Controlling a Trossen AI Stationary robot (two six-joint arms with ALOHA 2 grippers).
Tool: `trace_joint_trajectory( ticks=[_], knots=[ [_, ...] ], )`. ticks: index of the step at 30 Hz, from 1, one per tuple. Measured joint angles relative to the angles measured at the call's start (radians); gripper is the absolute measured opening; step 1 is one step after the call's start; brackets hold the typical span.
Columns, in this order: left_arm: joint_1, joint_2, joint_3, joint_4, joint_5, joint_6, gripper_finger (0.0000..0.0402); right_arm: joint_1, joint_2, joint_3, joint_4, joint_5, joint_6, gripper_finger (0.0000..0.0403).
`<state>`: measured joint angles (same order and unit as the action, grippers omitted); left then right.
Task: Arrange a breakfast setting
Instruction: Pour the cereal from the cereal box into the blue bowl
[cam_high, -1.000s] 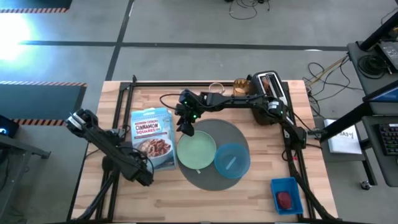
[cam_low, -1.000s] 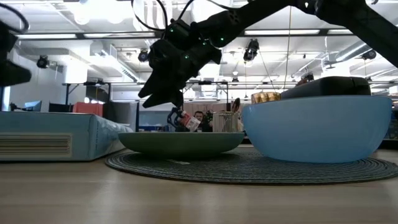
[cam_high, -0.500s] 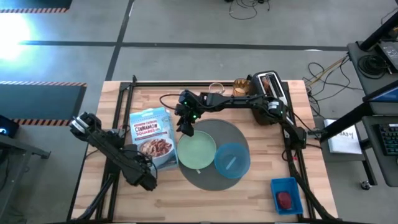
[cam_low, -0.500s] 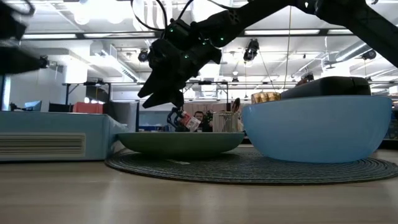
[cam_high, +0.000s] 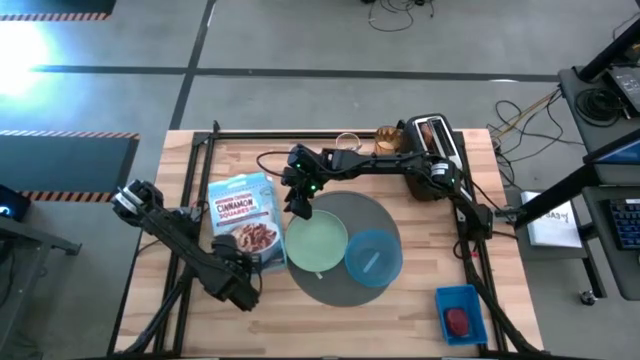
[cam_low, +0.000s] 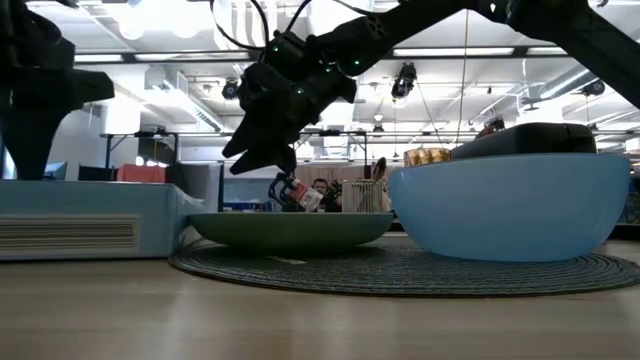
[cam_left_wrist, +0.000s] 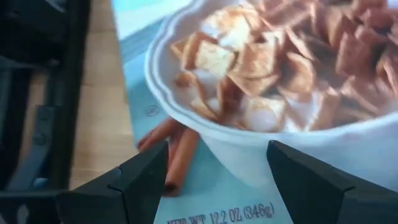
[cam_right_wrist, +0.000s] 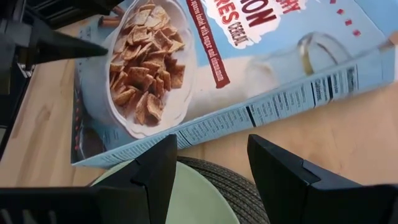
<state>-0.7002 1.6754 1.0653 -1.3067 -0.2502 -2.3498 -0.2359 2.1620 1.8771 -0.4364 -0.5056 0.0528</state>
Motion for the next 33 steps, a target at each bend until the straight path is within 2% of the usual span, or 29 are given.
trace_joint_trajectory(
  ticks=[6,11,14,17,20,22,26,33],
  knots=[
    [-0.024,0.021,0.016,0.127,0.078,0.061,0.0260,0.000,0.000,0.000,-0.014,0.000,0.000,0.0187],
    [-0.074,0.049,0.117,0.173,0.137,0.067,0.0260,0.000,0.000,0.000,-0.018,0.000,-0.001,0.0187],
    [-0.100,0.073,0.218,0.102,0.114,0.062,0.0260,0.000,0.000,0.000,-0.017,0.000,-0.001,0.0187],
    [-0.115,0.109,0.341,-0.081,0.091,0.021,0.0260,0.000,0.000,0.000,-0.014,-0.010,-0.001,0.0187],
    [-0.138,0.144,0.463,-0.254,0.083,-0.032,0.0260,0.000,0.000,0.000,0.001,-0.071,0.006,0.0187],
    [-0.160,0.153,0.496,-0.250,0.081,-0.062,0.0260,0.000,0.000,0.000,0.013,-0.105,0.014,0.0187],
    [-0.181,0.178,0.481,-0.188,0.081,-0.080,0.0260,0.000,0.000,0.000,0.063,-0.189,0.064,0.0187],
    [-0.174,0.246,0.456,-0.183,0.111,-0.077,0.0260,0.020,0.000,0.000,0.119,-0.369,0.135,0.0187]
  ],
)
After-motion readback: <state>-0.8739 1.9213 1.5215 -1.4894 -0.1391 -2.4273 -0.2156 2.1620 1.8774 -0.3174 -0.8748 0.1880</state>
